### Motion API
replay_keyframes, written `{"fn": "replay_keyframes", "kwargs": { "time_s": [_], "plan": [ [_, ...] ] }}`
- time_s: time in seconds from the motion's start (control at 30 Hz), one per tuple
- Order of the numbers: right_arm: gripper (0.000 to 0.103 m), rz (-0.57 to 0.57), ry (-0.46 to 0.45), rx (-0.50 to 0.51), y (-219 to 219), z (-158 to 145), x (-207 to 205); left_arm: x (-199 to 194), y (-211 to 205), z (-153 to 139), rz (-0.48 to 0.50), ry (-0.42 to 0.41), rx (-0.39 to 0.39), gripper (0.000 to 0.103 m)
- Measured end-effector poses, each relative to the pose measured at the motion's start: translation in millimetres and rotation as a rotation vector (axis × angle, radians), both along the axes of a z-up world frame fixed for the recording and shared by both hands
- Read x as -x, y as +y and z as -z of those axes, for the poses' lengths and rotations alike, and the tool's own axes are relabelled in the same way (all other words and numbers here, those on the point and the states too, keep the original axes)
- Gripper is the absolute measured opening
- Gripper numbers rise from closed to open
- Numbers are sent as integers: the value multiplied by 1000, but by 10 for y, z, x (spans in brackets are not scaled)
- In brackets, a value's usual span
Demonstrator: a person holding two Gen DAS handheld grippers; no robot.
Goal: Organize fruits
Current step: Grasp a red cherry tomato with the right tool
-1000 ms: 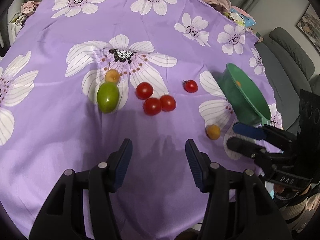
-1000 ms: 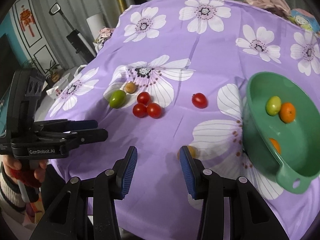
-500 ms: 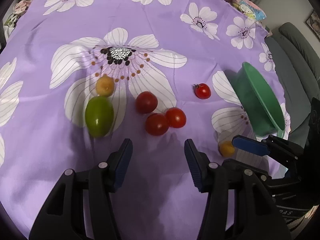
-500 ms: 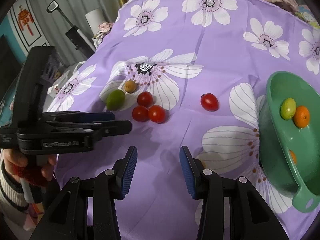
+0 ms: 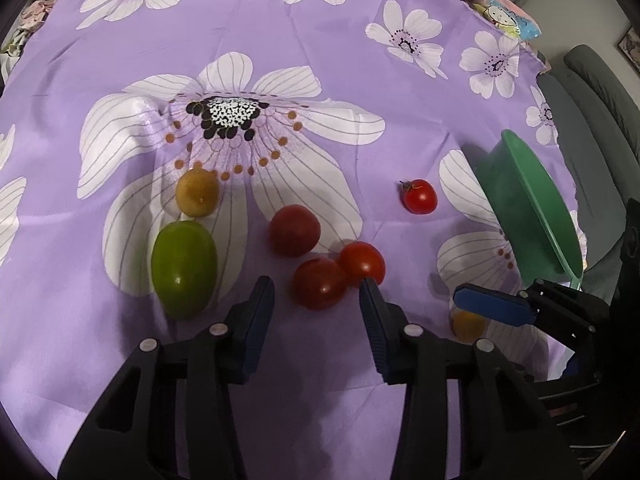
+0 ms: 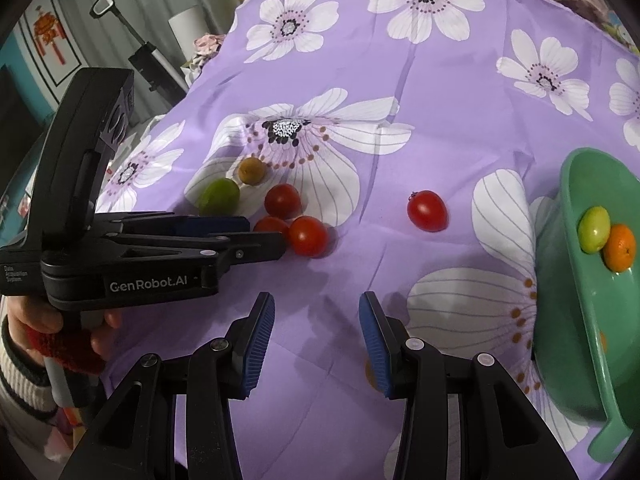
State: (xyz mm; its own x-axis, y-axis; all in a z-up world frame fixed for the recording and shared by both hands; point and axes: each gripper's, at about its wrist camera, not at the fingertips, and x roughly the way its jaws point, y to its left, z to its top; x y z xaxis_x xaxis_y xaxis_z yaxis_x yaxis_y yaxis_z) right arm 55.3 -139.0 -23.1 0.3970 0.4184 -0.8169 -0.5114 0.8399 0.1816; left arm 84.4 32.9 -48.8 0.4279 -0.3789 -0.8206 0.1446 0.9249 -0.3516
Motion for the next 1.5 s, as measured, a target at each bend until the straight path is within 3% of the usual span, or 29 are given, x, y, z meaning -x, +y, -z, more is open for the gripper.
{"fn": "replay_keyframes", "kwargs": {
  "time_s": [0.33, 1.2, 1.27, 1.37, 1.5],
  "plan": [
    [44, -11, 4, 27, 72, 28, -109, -95, -14, 22, 15, 2, 12, 28],
    [44, -89, 1, 86, 473, 185, -416, 125, 307, -69, -64, -16, 59, 28],
    [43, -89, 6, 87, 476, 208, -426, 133, 313, -62, -61, -17, 58, 28],
    [31, -89, 11, 90, 472, 216, -434, 138, 323, -57, -60, -18, 56, 28],
    [30, -86, 12, 92, 466, 215, -436, 145, 324, -62, -60, -18, 55, 28]
  ]
}}
